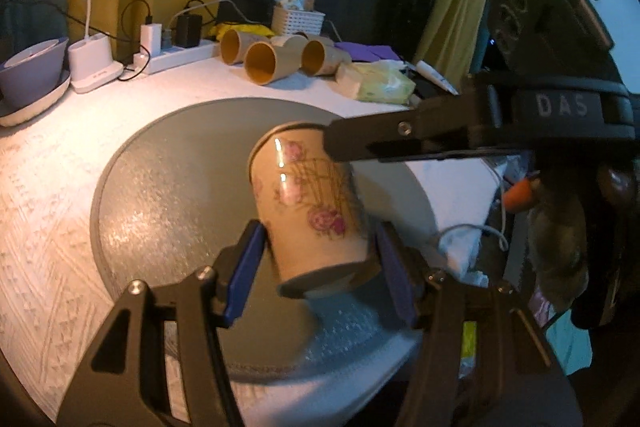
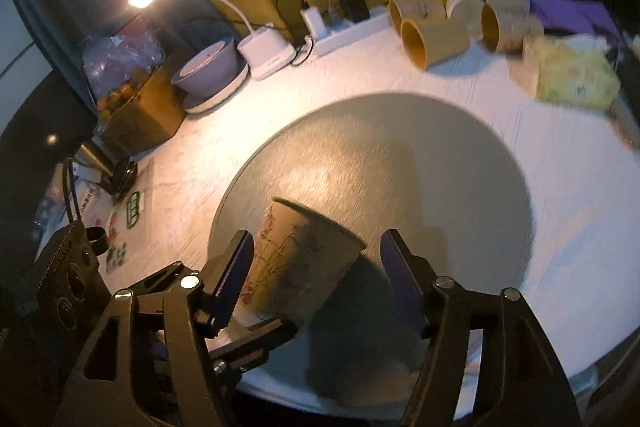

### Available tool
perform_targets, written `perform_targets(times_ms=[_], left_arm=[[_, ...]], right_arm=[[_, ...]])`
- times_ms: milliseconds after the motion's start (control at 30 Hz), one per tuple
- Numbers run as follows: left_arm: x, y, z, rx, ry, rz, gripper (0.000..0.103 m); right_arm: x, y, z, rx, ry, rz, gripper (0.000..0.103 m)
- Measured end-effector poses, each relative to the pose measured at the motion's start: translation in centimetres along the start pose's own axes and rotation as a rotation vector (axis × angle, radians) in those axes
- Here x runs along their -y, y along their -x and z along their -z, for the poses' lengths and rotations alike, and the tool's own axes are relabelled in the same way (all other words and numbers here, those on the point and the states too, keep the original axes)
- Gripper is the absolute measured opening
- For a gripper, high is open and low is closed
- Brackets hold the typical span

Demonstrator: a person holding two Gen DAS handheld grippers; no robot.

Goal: Flip cup upright
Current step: 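Carry the cup over the grey mat with the left gripper, then grasp the cup with the right gripper while the left gripper releases it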

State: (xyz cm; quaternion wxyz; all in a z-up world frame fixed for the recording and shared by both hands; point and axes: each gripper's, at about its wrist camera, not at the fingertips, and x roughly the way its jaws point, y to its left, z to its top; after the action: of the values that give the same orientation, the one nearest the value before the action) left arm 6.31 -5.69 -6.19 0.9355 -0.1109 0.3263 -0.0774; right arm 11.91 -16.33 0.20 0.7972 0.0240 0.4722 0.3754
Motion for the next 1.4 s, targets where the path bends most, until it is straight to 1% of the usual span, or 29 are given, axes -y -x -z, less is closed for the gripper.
perform_targets(times_ms=[233, 400, 733, 800, 833, 933, 1033, 1100, 1167, 1233, 1300, 1400], left_arm=[[0.2, 0.2, 0.6, -0.018, -0.016, 0.011, 0.059], [-0.2, -0.1, 0.4, -0.037, 0.001, 0.042, 0.059], [-1.3, -0.1, 0.3, -0.054, 0.056, 0.089, 0.061], [-1.3, -0.1, 0.4, -0.064, 0.055, 0.092, 0.064], [-1.2, -0.3, 0.4, -0.081, 0.05, 0.101, 0.065], [-0.8, -0.5, 0.6, -0.102, 0.034, 0.11, 0.066], [-0.8, -0.5, 0.5, -0.096, 0.029, 0.104, 0.079], [-1.2, -0.5, 0.3, -0.097, 0.04, 0.101, 0.079], [-1.5, -0.6, 0.1, -0.102, 0.052, 0.095, 0.079], [-1.9, -0.6, -0.1, -0.107, 0.067, 0.089, 0.079], [-2.4, -0.7, -0.2, -0.11, 0.083, 0.084, 0.079], [-3.2, -1.0, -0.7, -0.115, 0.11, 0.07, 0.079]], right_arm=[[0.7, -1.3, 0.9, -0.043, -0.082, -0.026, 0.069], [1.1, -2.1, 1.1, -0.073, -0.134, -0.068, 0.069], [1.7, -3.2, 0.8, -0.091, -0.171, -0.105, 0.073], [1.7, -3.5, 0.7, -0.094, -0.171, -0.118, 0.074], [1.7, -3.7, 0.7, -0.1, -0.176, -0.13, 0.074], [1.7, -4.1, 0.7, -0.101, -0.184, -0.147, 0.074], [1.6, -3.8, 0.7, -0.075, -0.174, -0.13, 0.072], [1.5, -3.3, 0.6, -0.047, -0.156, -0.117, 0.071], [1.1, -2.4, 0.3, -0.002, -0.119, -0.079, 0.071], [0.1, -1.1, -0.3, 0.071, -0.036, 0.0, 0.071], [-0.9, -0.4, -0.8, 0.123, 0.042, 0.081, 0.071], [-1.5, -0.3, -1.4, 0.169, 0.122, 0.166, 0.071]])
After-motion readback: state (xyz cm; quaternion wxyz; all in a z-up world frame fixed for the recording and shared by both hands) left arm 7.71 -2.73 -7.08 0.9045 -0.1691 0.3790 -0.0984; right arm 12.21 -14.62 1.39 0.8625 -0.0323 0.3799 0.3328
